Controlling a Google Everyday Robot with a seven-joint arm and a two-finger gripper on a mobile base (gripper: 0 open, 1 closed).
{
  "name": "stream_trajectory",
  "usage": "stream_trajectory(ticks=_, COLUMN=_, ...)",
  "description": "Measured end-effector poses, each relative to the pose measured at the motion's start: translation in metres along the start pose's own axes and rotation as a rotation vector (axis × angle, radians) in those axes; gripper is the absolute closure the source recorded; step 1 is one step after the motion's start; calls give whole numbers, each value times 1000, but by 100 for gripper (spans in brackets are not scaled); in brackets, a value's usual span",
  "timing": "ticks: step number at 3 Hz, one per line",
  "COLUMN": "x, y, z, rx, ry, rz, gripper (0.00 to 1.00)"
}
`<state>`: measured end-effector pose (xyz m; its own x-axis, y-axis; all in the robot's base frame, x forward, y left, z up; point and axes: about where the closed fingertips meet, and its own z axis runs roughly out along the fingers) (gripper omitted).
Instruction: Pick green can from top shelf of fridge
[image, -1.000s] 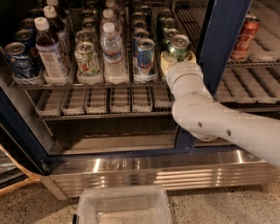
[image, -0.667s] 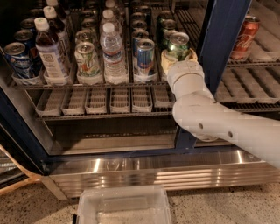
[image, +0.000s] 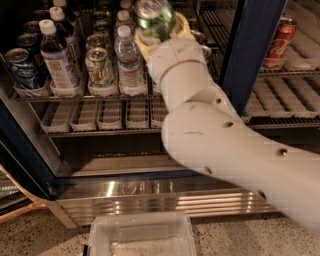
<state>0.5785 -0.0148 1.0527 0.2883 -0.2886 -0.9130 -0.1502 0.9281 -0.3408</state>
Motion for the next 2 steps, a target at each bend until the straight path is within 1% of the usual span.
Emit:
stream_trajectory(ticks=1, x=-107, y=37, z=-30, rx=-73, ry=-120, rz=-124, gripper=100)
stream_trajectory(ticks=2, x=-107, y=37, z=-30, rx=-73, ry=-120, rz=-124, gripper=100)
